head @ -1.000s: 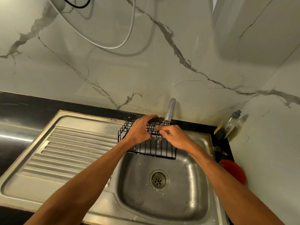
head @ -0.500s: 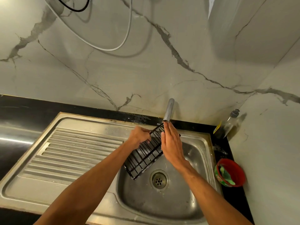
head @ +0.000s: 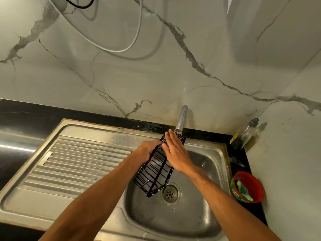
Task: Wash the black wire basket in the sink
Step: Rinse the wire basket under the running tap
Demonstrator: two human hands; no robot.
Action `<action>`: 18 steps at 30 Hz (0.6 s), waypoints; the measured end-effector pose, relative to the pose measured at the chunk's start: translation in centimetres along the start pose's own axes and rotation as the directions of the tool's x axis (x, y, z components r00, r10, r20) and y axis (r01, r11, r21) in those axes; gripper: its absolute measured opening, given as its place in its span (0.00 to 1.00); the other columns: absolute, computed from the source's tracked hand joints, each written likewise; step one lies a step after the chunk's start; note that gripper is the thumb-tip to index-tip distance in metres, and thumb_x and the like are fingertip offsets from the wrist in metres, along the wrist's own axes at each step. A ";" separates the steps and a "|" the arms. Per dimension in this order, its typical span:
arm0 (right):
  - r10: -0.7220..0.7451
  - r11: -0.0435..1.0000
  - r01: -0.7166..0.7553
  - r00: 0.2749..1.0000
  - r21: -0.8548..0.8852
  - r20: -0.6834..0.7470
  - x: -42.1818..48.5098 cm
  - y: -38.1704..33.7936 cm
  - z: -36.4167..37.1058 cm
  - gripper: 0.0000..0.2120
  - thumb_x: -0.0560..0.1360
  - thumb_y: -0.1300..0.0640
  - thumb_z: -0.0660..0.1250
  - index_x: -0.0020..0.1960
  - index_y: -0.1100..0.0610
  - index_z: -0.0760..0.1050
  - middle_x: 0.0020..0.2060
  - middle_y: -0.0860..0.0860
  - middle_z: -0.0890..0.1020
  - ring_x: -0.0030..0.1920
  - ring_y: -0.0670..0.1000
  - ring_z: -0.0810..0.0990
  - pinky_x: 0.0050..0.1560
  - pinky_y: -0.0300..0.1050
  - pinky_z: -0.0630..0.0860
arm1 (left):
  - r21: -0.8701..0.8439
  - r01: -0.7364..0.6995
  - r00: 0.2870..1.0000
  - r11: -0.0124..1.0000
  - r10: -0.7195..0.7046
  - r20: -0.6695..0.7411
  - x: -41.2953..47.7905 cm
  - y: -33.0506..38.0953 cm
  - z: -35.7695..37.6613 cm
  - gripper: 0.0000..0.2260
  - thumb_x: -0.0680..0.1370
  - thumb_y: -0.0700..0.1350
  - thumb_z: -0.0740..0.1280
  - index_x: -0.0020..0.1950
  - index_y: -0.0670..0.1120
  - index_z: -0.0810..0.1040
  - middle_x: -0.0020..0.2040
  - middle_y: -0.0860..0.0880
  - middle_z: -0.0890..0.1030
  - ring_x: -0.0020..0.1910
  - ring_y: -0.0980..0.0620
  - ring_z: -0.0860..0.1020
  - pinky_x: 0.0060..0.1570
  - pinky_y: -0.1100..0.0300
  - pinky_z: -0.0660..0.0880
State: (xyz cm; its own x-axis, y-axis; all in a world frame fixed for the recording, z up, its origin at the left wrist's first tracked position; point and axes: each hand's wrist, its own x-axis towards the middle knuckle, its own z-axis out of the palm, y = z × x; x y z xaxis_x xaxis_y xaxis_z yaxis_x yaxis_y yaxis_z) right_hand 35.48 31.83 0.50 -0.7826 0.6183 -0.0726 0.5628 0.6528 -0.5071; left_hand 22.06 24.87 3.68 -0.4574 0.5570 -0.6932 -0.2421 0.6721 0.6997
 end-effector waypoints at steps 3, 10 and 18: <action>0.090 0.995 -0.089 0.995 0.037 -0.033 0.4 1.6 -0.6 0.27 0.84 0.43 0.44 0.81 0.48 0.43 0.80 0.46 0.41 0.79 0.47 0.40 0.79 0.51 0.40 | -0.014 -0.025 1.000 1.000 0.025 -0.010 -0.1 0.5 0.2 0.08 0.77 0.46 0.72 0.44 0.42 0.80 0.31 0.47 0.74 0.27 0.53 0.70 0.23 0.64 0.68; 0.038 0.997 -0.037 0.999 0.061 -0.003 0.3 1.5 -0.9 0.27 0.84 0.40 0.43 0.80 0.44 0.42 0.80 0.45 0.42 0.79 0.47 0.38 0.78 0.52 0.37 | -0.040 -0.024 1.000 0.999 0.024 -0.009 1.2 0.4 -0.2 0.12 0.79 0.51 0.70 0.50 0.41 0.81 0.37 0.46 0.74 0.31 0.52 0.70 0.28 0.61 0.70; -0.006 1.000 0.007 0.999 0.015 -0.039 -0.1 0.3 -1.0 0.28 0.83 0.40 0.41 0.81 0.46 0.42 0.80 0.45 0.42 0.79 0.47 0.41 0.78 0.55 0.37 | -0.044 -0.028 0.999 0.999 0.029 0.035 1.5 1.0 -1.7 0.09 0.80 0.52 0.66 0.46 0.47 0.78 0.44 0.45 0.74 0.33 0.53 0.70 0.27 0.62 0.69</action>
State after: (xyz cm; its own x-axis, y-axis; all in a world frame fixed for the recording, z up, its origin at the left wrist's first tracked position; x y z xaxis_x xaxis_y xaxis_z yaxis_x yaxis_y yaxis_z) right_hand 36.00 32.45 1.23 -0.7752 0.6307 -0.0362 0.5535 0.6505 -0.5201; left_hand 19.65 25.59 3.63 -0.4343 0.5931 -0.6780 -0.2666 0.6343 0.7257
